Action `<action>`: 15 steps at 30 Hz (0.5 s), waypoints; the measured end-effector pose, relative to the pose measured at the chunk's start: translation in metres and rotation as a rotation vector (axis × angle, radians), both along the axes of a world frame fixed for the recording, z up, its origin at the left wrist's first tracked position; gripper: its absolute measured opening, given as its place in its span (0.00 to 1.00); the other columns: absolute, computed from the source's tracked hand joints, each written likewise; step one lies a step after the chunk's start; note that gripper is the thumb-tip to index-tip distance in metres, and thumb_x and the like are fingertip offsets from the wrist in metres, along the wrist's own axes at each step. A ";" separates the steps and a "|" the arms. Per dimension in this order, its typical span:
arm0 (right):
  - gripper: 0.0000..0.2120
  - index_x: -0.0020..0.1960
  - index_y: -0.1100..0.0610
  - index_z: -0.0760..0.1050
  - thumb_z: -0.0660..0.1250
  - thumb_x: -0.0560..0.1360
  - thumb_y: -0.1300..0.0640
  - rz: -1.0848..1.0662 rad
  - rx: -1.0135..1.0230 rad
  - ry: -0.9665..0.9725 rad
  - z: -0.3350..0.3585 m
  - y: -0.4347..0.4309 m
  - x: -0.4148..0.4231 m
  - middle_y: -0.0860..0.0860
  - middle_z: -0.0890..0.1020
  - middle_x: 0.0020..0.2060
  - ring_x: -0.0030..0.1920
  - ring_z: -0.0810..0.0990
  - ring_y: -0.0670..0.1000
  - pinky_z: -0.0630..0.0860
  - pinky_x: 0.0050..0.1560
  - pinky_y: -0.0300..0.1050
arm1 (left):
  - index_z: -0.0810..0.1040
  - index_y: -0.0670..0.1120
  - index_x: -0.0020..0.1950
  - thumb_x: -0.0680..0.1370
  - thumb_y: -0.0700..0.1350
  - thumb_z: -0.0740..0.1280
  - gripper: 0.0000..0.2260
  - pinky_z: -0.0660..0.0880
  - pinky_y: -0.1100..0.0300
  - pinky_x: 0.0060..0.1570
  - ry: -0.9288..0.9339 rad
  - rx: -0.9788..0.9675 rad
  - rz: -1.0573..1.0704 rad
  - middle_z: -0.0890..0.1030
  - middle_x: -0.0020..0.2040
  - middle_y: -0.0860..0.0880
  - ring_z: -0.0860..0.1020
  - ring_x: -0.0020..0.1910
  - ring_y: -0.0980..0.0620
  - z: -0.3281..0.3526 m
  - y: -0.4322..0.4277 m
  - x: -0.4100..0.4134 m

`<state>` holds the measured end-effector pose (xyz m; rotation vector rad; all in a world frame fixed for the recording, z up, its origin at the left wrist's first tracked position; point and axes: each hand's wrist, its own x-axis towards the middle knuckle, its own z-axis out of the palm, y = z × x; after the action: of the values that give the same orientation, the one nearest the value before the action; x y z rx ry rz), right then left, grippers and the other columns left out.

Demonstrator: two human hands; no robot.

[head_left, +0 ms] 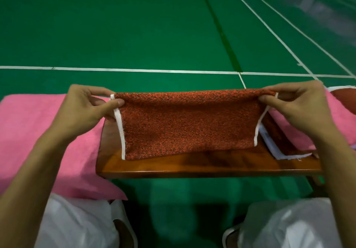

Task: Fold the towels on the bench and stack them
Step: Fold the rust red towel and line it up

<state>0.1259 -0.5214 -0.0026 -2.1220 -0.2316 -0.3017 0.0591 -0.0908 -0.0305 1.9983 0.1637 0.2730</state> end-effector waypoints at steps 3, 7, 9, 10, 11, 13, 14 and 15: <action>0.06 0.49 0.45 0.87 0.78 0.73 0.54 -0.167 -0.122 -0.117 -0.010 0.006 0.015 0.41 0.86 0.35 0.37 0.85 0.44 0.85 0.46 0.51 | 0.82 0.38 0.49 0.77 0.40 0.74 0.05 0.75 0.63 0.26 -0.042 -0.029 0.049 0.81 0.26 0.42 0.76 0.21 0.53 -0.004 -0.009 0.013; 0.06 0.52 0.48 0.86 0.74 0.75 0.55 -0.239 -0.031 -0.211 -0.021 0.022 0.030 0.53 0.86 0.35 0.32 0.82 0.41 0.81 0.41 0.44 | 0.79 0.44 0.51 0.81 0.38 0.70 0.02 0.73 0.68 0.28 -0.110 -0.250 0.079 0.87 0.38 0.49 0.84 0.30 0.56 -0.002 -0.018 0.030; 0.08 0.52 0.52 0.86 0.73 0.76 0.62 -0.151 0.175 -0.173 -0.019 0.025 0.032 0.55 0.87 0.39 0.39 0.87 0.47 0.83 0.45 0.45 | 0.79 0.48 0.50 0.81 0.38 0.69 0.05 0.75 0.66 0.31 -0.178 -0.315 0.072 0.88 0.43 0.51 0.86 0.38 0.55 0.002 -0.014 0.033; 0.08 0.53 0.54 0.86 0.72 0.75 0.63 -0.123 0.226 -0.163 -0.018 0.024 0.032 0.56 0.87 0.42 0.43 0.88 0.51 0.84 0.48 0.47 | 0.80 0.49 0.50 0.81 0.37 0.69 0.07 0.76 0.65 0.32 -0.202 -0.327 0.064 0.88 0.43 0.52 0.87 0.39 0.55 0.002 -0.010 0.032; 0.09 0.53 0.56 0.86 0.73 0.75 0.64 -0.110 0.238 -0.164 -0.017 0.022 0.030 0.56 0.87 0.44 0.45 0.88 0.53 0.84 0.50 0.50 | 0.81 0.51 0.49 0.80 0.35 0.69 0.10 0.76 0.66 0.32 -0.210 -0.325 0.051 0.88 0.41 0.52 0.87 0.39 0.55 0.003 -0.008 0.028; 0.09 0.53 0.57 0.86 0.73 0.74 0.66 -0.084 0.204 -0.136 -0.017 0.015 0.022 0.57 0.87 0.45 0.45 0.86 0.51 0.83 0.52 0.51 | 0.83 0.51 0.43 0.78 0.32 0.70 0.14 0.75 0.67 0.30 -0.166 -0.247 0.010 0.87 0.38 0.51 0.86 0.36 0.54 0.001 0.000 0.016; 0.11 0.51 0.57 0.86 0.74 0.73 0.69 -0.055 0.164 -0.091 -0.018 0.012 0.016 0.56 0.87 0.44 0.45 0.84 0.50 0.82 0.52 0.48 | 0.85 0.50 0.41 0.77 0.31 0.70 0.15 0.74 0.67 0.30 -0.117 -0.164 -0.021 0.87 0.37 0.49 0.86 0.35 0.51 0.000 0.003 0.010; 0.13 0.49 0.55 0.86 0.74 0.72 0.71 -0.014 0.104 -0.029 -0.020 0.008 0.010 0.55 0.87 0.43 0.44 0.83 0.49 0.81 0.50 0.43 | 0.85 0.50 0.40 0.76 0.30 0.70 0.15 0.74 0.67 0.29 -0.053 -0.074 -0.060 0.87 0.36 0.46 0.85 0.35 0.48 -0.001 0.006 0.004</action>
<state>0.1363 -0.5137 -0.0230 -2.0180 -0.2133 -0.3453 0.0628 -0.0853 -0.0315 1.9176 0.0793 0.2777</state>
